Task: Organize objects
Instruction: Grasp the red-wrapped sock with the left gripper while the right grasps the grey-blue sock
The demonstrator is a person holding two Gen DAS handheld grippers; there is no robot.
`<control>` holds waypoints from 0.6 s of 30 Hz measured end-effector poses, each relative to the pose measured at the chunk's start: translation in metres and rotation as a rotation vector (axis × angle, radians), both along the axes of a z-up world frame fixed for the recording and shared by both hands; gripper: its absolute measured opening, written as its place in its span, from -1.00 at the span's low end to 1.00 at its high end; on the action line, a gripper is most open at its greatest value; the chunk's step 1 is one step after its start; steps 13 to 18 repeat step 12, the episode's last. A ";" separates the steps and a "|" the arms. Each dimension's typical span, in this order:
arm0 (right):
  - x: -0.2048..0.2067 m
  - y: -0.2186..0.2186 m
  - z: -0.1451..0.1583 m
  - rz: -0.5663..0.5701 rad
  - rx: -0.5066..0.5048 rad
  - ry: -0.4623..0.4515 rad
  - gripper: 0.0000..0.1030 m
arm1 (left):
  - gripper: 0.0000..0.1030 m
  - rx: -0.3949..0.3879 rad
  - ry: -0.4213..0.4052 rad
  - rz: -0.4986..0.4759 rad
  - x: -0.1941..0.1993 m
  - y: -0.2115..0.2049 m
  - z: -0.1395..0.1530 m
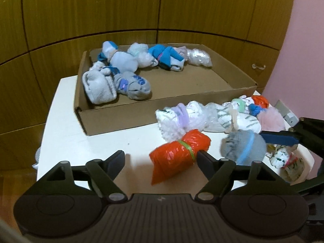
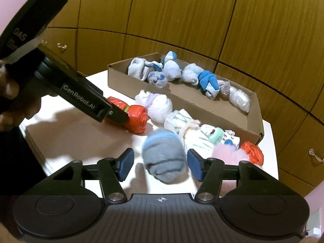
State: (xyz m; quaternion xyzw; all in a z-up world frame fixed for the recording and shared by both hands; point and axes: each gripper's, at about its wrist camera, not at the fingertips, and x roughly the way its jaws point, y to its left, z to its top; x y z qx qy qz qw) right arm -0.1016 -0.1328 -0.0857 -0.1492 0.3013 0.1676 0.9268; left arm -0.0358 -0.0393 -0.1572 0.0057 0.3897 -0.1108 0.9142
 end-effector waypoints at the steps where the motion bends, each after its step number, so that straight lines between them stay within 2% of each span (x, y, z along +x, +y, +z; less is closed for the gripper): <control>1: 0.002 0.001 -0.001 -0.001 0.004 0.006 0.27 | 0.43 -0.001 -0.001 -0.010 0.001 -0.001 -0.001; 6: 0.009 0.002 -0.007 -0.001 0.046 0.047 0.18 | -0.02 0.004 0.014 -0.073 0.002 -0.007 -0.009; 12: 0.013 -0.001 -0.007 -0.027 0.100 0.055 0.21 | -0.23 0.030 0.001 -0.087 -0.001 -0.011 -0.010; 18: 0.013 -0.001 -0.007 -0.027 0.100 0.055 0.21 | -0.23 0.030 0.001 -0.087 -0.001 -0.011 -0.010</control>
